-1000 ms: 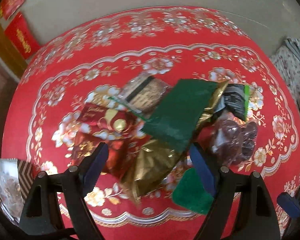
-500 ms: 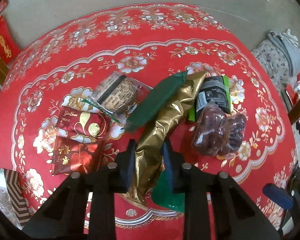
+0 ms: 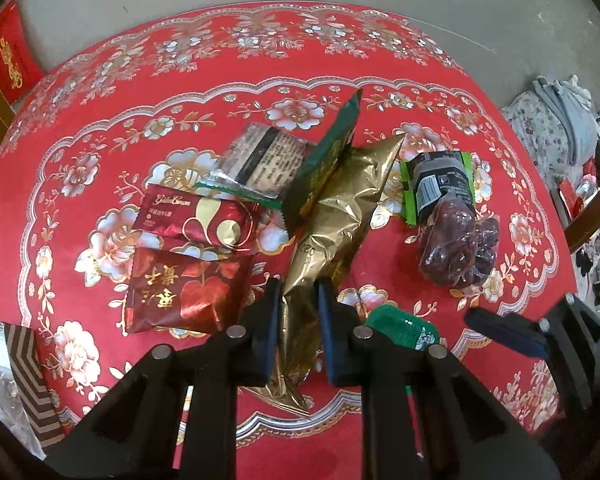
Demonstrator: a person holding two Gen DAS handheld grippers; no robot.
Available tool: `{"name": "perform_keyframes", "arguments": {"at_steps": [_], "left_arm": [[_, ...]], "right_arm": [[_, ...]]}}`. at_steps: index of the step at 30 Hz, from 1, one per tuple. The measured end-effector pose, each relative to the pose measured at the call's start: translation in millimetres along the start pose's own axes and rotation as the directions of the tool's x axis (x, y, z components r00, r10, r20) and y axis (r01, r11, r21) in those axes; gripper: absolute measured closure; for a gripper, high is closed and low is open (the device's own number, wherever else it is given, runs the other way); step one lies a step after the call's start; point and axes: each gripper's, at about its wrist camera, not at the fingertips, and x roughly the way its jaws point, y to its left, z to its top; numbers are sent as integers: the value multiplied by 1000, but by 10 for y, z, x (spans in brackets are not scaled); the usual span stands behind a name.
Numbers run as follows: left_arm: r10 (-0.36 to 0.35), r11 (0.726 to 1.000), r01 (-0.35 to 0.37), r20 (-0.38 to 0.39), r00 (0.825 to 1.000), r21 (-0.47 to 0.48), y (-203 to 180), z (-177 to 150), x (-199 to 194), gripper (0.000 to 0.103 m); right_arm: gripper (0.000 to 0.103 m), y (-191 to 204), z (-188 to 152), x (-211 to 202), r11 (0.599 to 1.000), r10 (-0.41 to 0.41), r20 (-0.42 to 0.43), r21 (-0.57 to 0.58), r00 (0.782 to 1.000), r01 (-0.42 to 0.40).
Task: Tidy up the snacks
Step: 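Grasp the gold foil packet with the left gripper while the right gripper grasps the green jelly cup, then lift and carry the gold packet and green jelly cup over the white box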
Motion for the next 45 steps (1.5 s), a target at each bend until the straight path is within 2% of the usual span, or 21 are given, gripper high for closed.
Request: {"name": "perform_keyframes", "arguments": {"at_steps": [4,5,6,11,12,14,15,16,17,19,22,36,42,45], "left_arm": [[0,1000,0,-4,1000,3,12,3,21,79],[6,1000,-6,-3,1000,8,10,3,20,79],[12,1000,-12,-3,1000,16,1,4,20,78],[16,999,-15,-22,1000,37,-52,-10,98,62],[17,999,-16,-17,1000,41,-69,-18,97,51],[32,998,-31,-5,999,48,-107,-37,98,48],[56,998,-56,8,998,43,-112,-51,97,49],[65,997,-65,14,998,38,-107,-67,98,61],[59,998,-60,17,998,34,-105,-83,90,63],[57,997,-58,30,998,42,-118,-114,46,77],[46,998,-48,48,998,37,-110,-186,-63,82],[97,995,-98,129,987,5,-42,-860,-472,84],[135,991,-133,184,974,-23,-12,-1141,-643,84],[159,987,-154,214,964,-41,29,-1254,-732,84]], "right_arm": [[32,-59,25,140,1000,24,-26,12,999,-24],[47,-74,22,167,1000,24,-34,20,999,-24],[55,-79,13,185,999,21,-45,25,999,-20],[59,-43,-75,94,998,16,-46,56,999,-13],[59,-36,-101,65,998,9,-46,65,999,-6],[59,-31,-173,-2,995,10,-45,101,999,-6],[59,-31,-195,-24,993,11,-44,114,999,-6],[59,-34,-229,-55,991,12,-42,130,999,-6],[59,-36,-263,-85,990,10,-42,144,999,-4],[59,-27,-326,-146,986,2,-38,164,999,4],[59,4,-417,-227,981,-5,-27,194,1000,10],[59,253,-584,-432,964,-65,24,260,998,57],[59,367,-585,-547,958,-95,58,275,994,76],[59,419,-568,-571,959,-85,71,278,994,63]]}}
